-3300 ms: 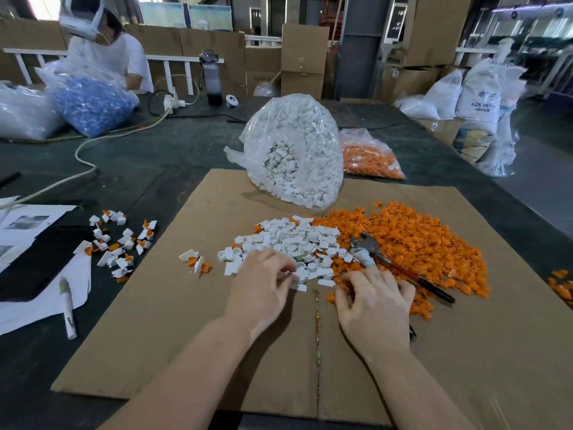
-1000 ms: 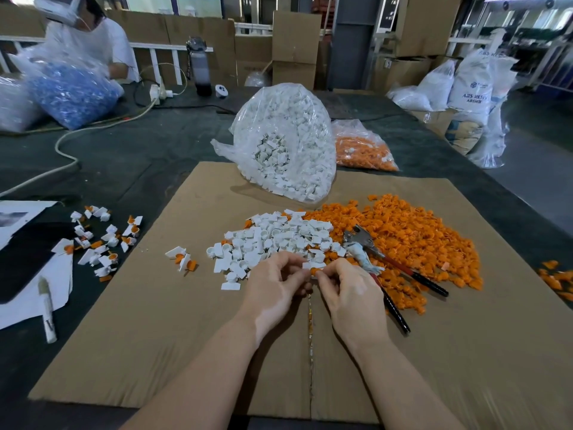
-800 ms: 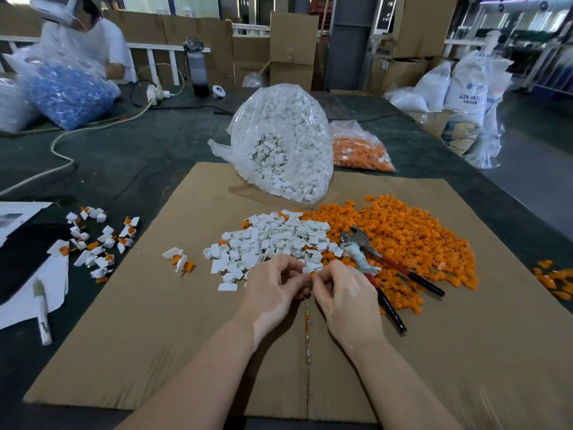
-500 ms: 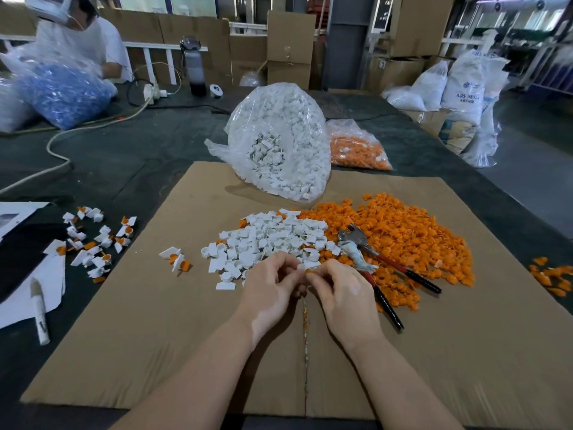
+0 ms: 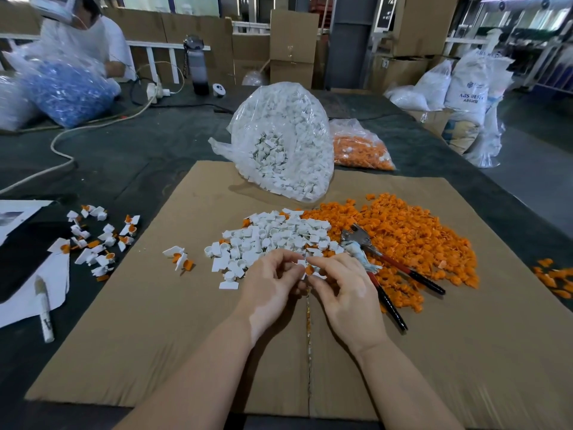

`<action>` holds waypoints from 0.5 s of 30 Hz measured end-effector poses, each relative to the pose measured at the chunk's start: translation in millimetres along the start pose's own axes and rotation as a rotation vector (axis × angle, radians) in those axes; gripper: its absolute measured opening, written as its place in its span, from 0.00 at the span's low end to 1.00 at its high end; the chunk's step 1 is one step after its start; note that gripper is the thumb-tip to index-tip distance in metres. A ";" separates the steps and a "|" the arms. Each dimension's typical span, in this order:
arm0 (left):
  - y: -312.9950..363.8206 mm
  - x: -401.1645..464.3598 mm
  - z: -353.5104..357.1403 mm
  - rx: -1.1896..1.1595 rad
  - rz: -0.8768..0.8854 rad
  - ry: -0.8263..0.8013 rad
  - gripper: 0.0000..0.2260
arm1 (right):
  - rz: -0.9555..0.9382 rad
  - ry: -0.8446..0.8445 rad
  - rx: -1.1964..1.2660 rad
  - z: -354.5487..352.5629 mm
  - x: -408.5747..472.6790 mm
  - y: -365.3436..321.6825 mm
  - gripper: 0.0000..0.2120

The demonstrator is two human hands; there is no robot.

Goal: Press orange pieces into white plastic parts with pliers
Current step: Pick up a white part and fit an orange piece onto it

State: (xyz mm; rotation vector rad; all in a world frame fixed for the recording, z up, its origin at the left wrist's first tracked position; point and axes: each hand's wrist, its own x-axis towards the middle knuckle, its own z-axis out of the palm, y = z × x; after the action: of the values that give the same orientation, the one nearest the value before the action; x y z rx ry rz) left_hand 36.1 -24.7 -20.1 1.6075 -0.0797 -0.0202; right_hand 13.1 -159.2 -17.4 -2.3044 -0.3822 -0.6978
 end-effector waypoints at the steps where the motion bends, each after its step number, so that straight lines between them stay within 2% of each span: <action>1: 0.0 -0.4 -0.1 -0.005 0.004 -0.004 0.07 | -0.001 -0.005 -0.004 -0.2 0.2 0.2 0.11; 15: -0.8 1.1 0.0 0.048 0.033 -0.013 0.07 | 0.031 -0.011 -0.007 -1.5 0.4 -1.6 0.10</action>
State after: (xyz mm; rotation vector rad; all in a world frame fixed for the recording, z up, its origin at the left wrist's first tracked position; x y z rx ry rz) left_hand 37.2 -24.8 -20.8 1.6542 -0.1171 -0.0030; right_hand 12.2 -159.0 -15.4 -2.3168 -0.3487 -0.6718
